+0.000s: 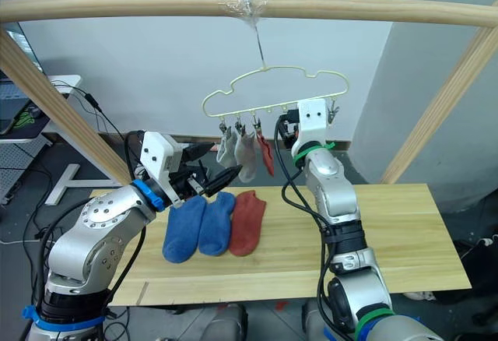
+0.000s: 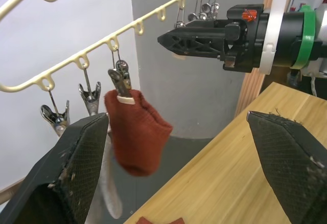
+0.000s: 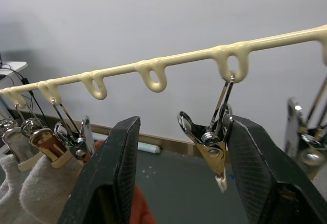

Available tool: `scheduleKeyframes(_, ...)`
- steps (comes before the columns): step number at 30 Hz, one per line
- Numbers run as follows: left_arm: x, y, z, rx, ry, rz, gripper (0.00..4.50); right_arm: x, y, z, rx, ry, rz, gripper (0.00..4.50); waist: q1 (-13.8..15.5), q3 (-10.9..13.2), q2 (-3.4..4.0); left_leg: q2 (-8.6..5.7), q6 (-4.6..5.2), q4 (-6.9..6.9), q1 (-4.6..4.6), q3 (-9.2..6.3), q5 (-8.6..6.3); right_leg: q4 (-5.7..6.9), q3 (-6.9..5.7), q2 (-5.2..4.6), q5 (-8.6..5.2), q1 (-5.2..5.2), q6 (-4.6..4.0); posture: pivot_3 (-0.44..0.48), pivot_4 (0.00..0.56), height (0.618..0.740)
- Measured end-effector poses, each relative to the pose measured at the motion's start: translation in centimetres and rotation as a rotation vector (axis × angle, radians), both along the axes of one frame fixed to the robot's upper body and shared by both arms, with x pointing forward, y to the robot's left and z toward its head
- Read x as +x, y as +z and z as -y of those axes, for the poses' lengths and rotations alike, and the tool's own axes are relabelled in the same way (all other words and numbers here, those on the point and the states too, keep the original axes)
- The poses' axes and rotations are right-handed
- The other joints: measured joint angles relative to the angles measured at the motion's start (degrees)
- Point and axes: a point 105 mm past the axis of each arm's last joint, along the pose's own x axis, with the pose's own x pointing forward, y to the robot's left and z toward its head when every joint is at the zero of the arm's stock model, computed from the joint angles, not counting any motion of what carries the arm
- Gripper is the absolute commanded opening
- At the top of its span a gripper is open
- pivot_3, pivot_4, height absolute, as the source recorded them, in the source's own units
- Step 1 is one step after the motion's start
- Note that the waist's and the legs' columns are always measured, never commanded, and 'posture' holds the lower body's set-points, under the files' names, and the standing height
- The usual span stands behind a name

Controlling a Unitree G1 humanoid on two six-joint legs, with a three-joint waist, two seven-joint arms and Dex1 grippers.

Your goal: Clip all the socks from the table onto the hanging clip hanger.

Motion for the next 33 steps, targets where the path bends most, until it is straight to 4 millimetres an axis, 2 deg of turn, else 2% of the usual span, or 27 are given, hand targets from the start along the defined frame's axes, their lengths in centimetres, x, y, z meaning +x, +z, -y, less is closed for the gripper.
scheduleKeyframes(5, 0.7, 1.8, -0.1, -0.004, 0.001, 0.065, 4.50, 0.2, 0.5, -0.6, 0.010, 0.012, 0.020, 2.61, 0.00, 0.01, 0.01, 0.00, 0.00, -0.01, 0.00, 0.00, 0.00, 0.00, 0.00, 0.00, 0.00, 0.00, 0.01, 0.142, 0.189, 0.740)
scheduleKeyframes(11, 0.6, 1.9, 0.1, 0.001, -0.024, 0.070, 4.50, 0.7, 0.0, -0.1, -0.002, -0.002, 0.013, 2.61, 0.01, 0.02, 0.02, 0.00, 0.01, -0.03, -0.07, -0.01, -0.01, -0.01, -0.01, 0.00, 0.02, -0.06, -0.03, 0.137, 0.196, 0.740)
scheduleKeyframes(16, 0.8, 2.8, 0.3, -0.001, -0.036, 0.093, 4.50, 0.9, 0.6, -0.2, -0.003, -0.002, 0.034, 2.61, 0.00, 0.08, 0.09, 0.00, 0.01, -0.03, -0.06, -0.01, -0.01, -0.01, -0.01, 0.01, 0.00, -0.06, 0.02, 0.136, 0.198, 0.740)
scheduleKeyframes(33, 0.7, 2.8, 0.6, -0.001, -0.058, 0.090, 4.50, 1.2, 0.8, -0.2, 0.004, -0.008, 0.048, 2.61, 0.00, 0.13, 0.16, 0.00, 0.01, -0.04, -0.10, -0.02, -0.01, -0.02, -0.01, 0.00, -0.01, -0.09, 0.01, 0.134, 0.201, 0.740)
